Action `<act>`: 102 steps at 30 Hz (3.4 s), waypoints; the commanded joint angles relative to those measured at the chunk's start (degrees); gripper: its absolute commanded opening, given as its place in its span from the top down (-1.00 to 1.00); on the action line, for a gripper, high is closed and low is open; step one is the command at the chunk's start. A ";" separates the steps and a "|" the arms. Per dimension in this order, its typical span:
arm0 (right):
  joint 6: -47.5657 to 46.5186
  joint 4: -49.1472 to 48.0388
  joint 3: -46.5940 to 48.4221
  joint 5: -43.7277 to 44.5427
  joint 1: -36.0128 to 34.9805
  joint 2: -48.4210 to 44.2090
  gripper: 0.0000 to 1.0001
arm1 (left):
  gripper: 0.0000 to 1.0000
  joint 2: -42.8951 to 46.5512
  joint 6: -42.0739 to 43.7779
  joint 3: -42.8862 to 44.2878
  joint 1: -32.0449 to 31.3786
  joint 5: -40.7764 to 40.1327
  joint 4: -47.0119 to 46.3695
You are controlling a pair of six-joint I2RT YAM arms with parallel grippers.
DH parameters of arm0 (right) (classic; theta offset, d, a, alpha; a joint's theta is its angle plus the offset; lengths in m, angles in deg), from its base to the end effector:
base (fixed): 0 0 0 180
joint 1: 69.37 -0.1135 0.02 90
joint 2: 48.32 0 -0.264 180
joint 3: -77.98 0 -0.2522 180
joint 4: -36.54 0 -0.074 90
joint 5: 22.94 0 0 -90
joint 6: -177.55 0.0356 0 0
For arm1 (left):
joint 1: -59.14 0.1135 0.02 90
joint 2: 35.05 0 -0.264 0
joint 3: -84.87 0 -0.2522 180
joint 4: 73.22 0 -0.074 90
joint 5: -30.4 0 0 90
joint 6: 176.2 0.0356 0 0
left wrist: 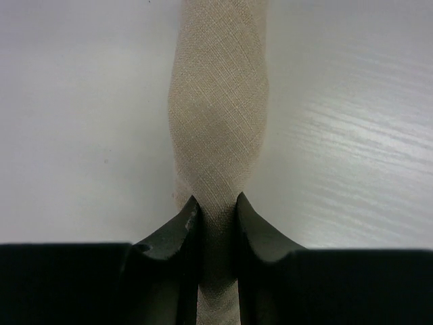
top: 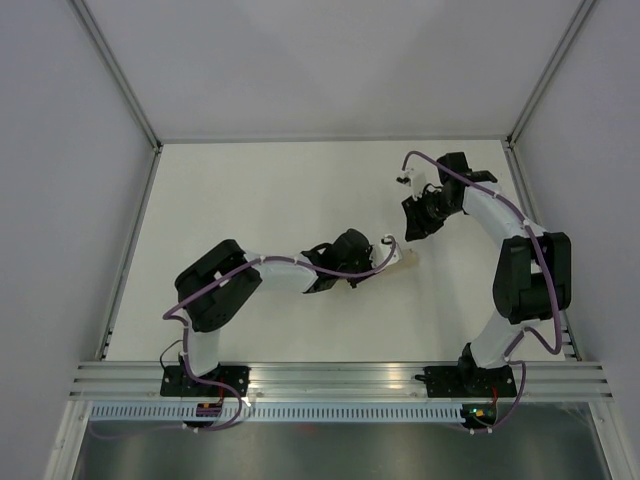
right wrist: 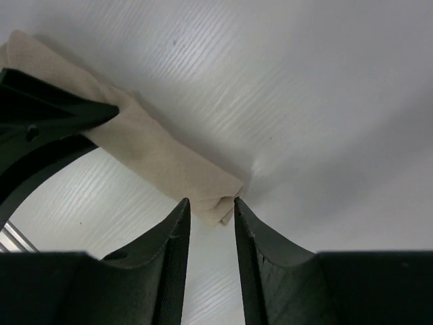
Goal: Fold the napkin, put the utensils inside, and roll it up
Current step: Roll the napkin at the center of the board, then adjust the napkin at the center of the board.
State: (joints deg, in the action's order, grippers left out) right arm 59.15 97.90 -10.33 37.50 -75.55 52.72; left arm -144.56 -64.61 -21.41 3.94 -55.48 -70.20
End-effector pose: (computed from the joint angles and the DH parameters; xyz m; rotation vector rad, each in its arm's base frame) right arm 0.3501 0.0556 0.2326 -0.9024 2.4988 0.6002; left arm 0.2251 -0.3283 0.1462 1.4442 1.7594 -0.3936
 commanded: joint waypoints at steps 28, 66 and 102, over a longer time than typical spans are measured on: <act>12.75 -5.76 -9.47 6.36 -1.12 5.66 0.77 | 0.51 -10.02 -32.48 10.52 -2.10 -8.51 13.82; 17.77 -6.64 11.63 11.46 -6.48 20.61 0.83 | 0.00 -17.93 -50.06 25.20 -3.34 -15.63 18.92; 19.44 -8.40 9.17 14.36 -6.48 17.00 0.88 | -0.19 -9.58 -45.93 24.76 -3.34 -17.92 19.44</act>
State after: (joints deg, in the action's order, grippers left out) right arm 76.83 90.00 -0.91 49.61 -81.65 71.86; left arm -157.46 -112.06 3.73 1.14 -73.05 -52.69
